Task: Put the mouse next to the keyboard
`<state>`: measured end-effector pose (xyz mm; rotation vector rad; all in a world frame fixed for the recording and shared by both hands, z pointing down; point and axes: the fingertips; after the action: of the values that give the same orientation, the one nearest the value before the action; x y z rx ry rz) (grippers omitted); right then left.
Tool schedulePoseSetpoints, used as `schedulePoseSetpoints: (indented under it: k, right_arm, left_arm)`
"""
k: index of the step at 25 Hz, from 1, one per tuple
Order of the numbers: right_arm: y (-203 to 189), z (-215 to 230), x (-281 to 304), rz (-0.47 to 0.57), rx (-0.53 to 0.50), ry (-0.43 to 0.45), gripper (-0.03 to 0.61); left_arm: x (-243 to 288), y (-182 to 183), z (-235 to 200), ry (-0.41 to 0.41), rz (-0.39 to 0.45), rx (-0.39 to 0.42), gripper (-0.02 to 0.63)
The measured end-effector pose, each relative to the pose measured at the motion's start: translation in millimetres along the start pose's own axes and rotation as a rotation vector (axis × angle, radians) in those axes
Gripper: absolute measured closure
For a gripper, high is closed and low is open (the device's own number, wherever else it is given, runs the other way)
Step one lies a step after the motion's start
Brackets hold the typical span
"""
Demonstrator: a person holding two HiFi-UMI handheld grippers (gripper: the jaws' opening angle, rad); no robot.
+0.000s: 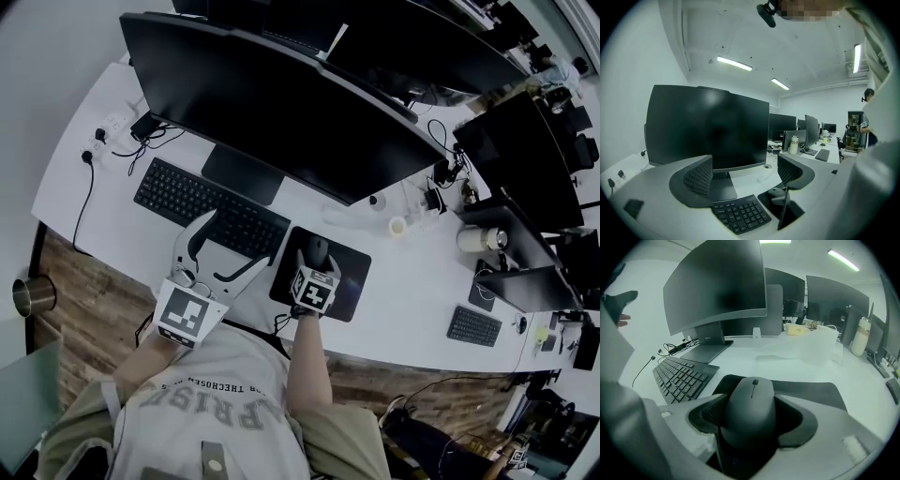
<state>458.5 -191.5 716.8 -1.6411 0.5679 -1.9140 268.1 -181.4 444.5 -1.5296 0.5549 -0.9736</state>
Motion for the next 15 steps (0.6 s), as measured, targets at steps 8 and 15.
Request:
schedulePoseSetpoints:
  k: [8,15]
  right_arm:
    - [2,-6,-2,0.014,0.014,0.045,0.190]
    - [44,-13,-46,0.221,-0.005,0.029,0.181]
  left_arm:
    - [1,2,-4,-0.007,0.016,-0.009,0.199]
    - [-2,5,-11,-0.024,0.036,-0.011,0.199]
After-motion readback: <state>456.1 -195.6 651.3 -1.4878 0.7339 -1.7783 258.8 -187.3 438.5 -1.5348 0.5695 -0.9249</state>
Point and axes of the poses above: the fingertips, and each gripper's own axes: x forward along the fingers, z to its right, y out of its top, and after that the axes turned 7 degrees about x, right-handed
